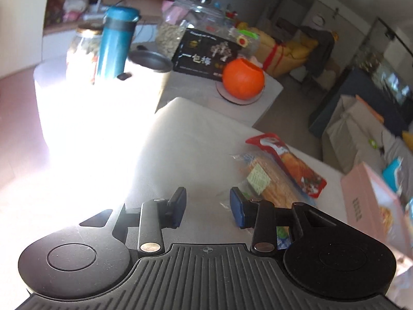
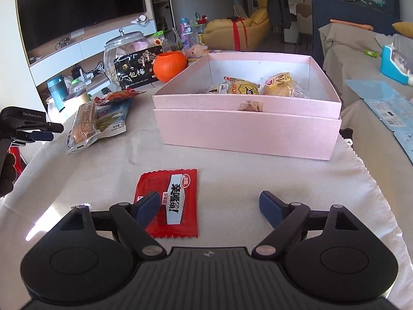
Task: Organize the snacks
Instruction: 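Grasp the bagged blueberry lollipop with the left tool, then grasp the small orange snack packet with right tool while left tool holds lollipop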
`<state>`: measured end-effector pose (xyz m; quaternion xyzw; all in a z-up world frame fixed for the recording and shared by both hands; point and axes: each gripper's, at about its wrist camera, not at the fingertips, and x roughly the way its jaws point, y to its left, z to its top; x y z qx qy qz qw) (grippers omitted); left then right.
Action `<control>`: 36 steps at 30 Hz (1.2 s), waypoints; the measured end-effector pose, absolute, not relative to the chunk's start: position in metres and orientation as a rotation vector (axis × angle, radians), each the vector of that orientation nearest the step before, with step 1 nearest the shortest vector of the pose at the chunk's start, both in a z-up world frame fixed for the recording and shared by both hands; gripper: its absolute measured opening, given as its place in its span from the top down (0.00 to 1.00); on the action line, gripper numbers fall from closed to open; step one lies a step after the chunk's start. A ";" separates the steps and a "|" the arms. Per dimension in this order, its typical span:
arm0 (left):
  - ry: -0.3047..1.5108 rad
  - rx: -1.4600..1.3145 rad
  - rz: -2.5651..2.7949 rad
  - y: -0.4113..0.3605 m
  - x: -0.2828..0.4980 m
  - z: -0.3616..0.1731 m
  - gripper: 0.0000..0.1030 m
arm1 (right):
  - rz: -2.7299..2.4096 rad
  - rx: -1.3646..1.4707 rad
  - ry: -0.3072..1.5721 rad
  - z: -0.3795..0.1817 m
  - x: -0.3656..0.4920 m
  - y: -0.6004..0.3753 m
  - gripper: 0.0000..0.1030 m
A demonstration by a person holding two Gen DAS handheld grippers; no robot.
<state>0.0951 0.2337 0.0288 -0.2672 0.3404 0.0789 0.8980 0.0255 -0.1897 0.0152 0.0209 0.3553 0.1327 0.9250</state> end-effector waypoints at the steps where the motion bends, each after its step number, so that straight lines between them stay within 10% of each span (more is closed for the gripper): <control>1: 0.713 -0.579 0.164 0.236 0.097 0.027 0.60 | 0.273 0.044 0.729 0.015 0.025 -0.190 0.18; 36: 0.722 -0.087 -0.213 0.092 0.027 0.018 0.55 | 0.269 0.024 0.729 0.013 0.024 -0.188 0.15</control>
